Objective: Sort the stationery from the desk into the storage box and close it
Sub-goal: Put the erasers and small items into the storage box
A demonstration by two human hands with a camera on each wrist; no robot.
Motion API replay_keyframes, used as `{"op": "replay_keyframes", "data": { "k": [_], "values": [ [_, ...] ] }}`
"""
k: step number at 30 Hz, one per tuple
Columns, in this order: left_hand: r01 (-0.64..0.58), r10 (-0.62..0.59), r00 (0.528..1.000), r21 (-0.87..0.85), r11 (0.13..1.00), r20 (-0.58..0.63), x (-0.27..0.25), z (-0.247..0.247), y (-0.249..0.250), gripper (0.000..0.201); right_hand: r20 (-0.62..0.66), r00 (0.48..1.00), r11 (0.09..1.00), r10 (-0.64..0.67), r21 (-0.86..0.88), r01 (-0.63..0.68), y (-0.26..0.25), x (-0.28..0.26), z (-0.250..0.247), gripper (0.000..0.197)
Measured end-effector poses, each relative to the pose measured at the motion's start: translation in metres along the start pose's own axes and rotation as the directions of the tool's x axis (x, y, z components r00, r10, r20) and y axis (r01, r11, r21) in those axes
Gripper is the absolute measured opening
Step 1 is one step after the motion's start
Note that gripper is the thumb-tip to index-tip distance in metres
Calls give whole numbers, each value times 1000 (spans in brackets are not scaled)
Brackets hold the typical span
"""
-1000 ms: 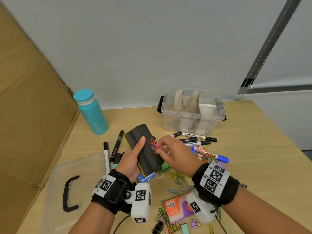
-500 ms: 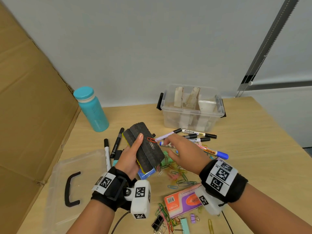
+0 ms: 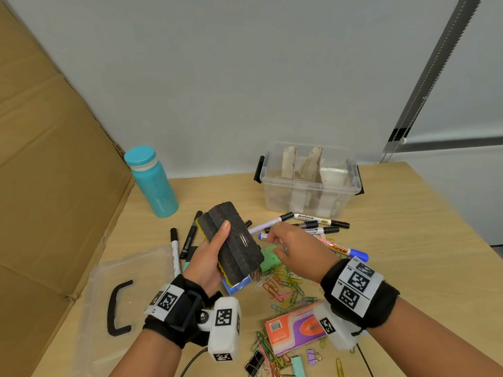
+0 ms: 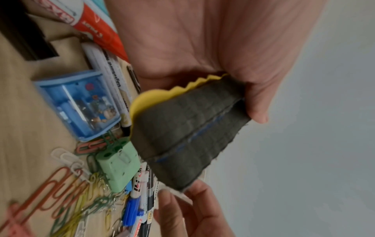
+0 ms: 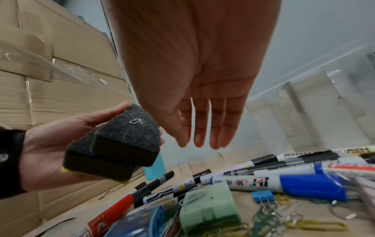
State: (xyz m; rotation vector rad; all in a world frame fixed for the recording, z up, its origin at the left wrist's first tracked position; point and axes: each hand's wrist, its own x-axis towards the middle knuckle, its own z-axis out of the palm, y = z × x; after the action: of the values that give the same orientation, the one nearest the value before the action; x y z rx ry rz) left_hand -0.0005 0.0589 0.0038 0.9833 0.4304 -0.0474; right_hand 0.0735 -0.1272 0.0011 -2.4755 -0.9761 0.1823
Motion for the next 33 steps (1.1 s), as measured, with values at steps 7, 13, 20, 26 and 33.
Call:
{"op": "replay_keyframes", "data": {
  "k": [7,13,20,26,33],
  "values": [
    [9,-11,999,58,998,43,-2,6,-1,52,-108,993,953,-38,296,69,-25,10,-5,15],
    [-16,1,995,142,990,104,-7,8,1,48,74,996,868,46,490,-77,-35,11,-13,7],
    [-51,33,990,133,990,135,-12,11,-2,46,72,996,805,58,586,-89,-35,4,-15,14],
    [-44,38,996,76,996,84,-9,9,-2,52,85,996,972,35,229,-53,-13,-5,-13,17],
    [-85,83,996,83,993,28,-6,-4,3,53,364,925,981,109,-191,-41,25,-35,-11,33]
  ]
}}
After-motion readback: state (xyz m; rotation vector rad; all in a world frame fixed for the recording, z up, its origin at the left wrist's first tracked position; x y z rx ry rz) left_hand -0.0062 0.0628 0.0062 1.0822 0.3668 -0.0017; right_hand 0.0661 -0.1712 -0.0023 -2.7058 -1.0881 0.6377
